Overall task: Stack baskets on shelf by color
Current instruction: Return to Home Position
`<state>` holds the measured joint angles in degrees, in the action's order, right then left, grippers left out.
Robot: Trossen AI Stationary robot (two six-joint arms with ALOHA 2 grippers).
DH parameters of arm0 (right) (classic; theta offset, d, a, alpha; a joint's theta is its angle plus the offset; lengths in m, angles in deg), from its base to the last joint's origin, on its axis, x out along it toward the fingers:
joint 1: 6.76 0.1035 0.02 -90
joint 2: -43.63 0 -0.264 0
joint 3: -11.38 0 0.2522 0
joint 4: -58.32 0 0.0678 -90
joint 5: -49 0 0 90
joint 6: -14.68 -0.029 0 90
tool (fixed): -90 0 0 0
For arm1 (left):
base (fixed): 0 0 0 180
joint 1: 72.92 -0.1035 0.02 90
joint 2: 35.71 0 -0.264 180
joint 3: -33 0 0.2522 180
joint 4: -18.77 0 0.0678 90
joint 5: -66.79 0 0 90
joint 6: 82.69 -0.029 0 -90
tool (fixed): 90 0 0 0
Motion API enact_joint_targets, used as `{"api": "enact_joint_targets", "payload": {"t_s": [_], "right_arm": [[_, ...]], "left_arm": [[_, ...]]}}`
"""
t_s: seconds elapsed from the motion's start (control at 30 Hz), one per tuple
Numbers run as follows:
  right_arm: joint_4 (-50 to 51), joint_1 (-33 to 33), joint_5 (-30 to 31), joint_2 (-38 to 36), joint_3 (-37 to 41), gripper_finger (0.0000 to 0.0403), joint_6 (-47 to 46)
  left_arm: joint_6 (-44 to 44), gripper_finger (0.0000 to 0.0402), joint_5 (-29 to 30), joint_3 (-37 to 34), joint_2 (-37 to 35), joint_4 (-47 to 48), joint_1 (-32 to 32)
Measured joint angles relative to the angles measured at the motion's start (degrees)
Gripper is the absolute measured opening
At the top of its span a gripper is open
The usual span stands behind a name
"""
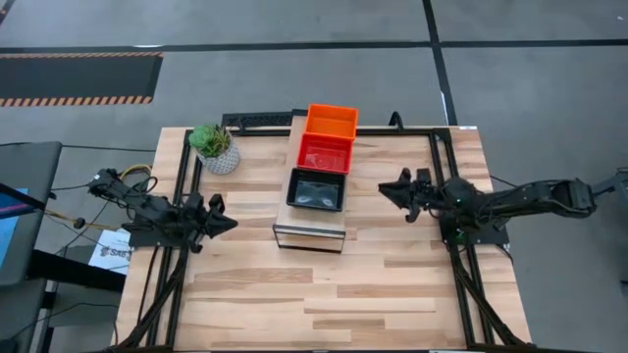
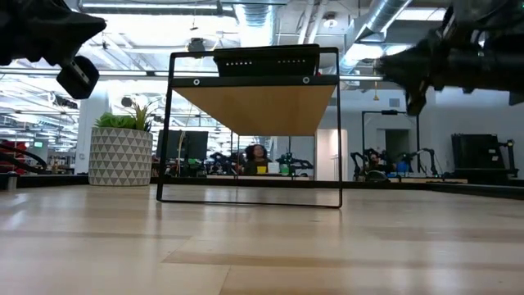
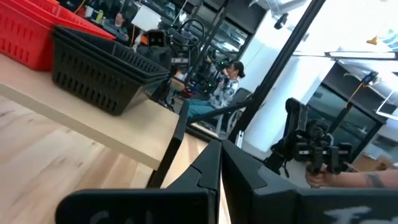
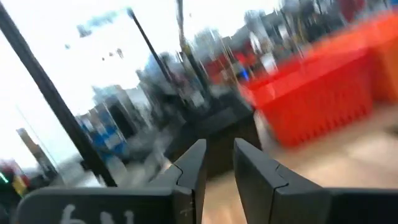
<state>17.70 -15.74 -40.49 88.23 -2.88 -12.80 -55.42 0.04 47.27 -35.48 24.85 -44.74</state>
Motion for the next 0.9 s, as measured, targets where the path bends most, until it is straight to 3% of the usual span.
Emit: {"api": "enact_joint_targets", "payload": {"t_s": [0.13, 0.23, 0.43, 0.53, 0.7, 0.9], "right_arm": [[-8.57, -0.59, -3.79, -0.88, -1.95, 0.0103, -1.0], [-11.73, -1.84, -5.37, -5.64, -4.25, 0.0103, 0.53], [5.63, -5.36, -2.36, -21.23, -4.81, 0.0103, -5.68], [13.18, -4.46, -1.91, -28.39, -4.91, 0.0103, -1.52], [32.27, -0.93, 6.37, -35.76, -4.87, 0.0103, 3.94], [31.58, 5.52, 9.46, -36.34, -0.01, 0.0103, 10.43]], "left_arm": [[0.06, 0.0, -1.08, -0.04, 0.0, -3.82, 0.0], [-1.94, 0.0, -2.69, -0.07, 0.0, -6.31, 0.0], [-2.18, 0.0, -2.59, -0.11, 0.0, -6.93, 0.0], [-2.73, 0.0, -2.56, -0.11, 0.0, -6.75, 0.0], [-3.92, 0.0, -1.95, -0.13, 0.0, -6.33, 0.0], [-4.69, 0.0, -0.82, -0.15, 0.0, -4.23, 0.0]]}}
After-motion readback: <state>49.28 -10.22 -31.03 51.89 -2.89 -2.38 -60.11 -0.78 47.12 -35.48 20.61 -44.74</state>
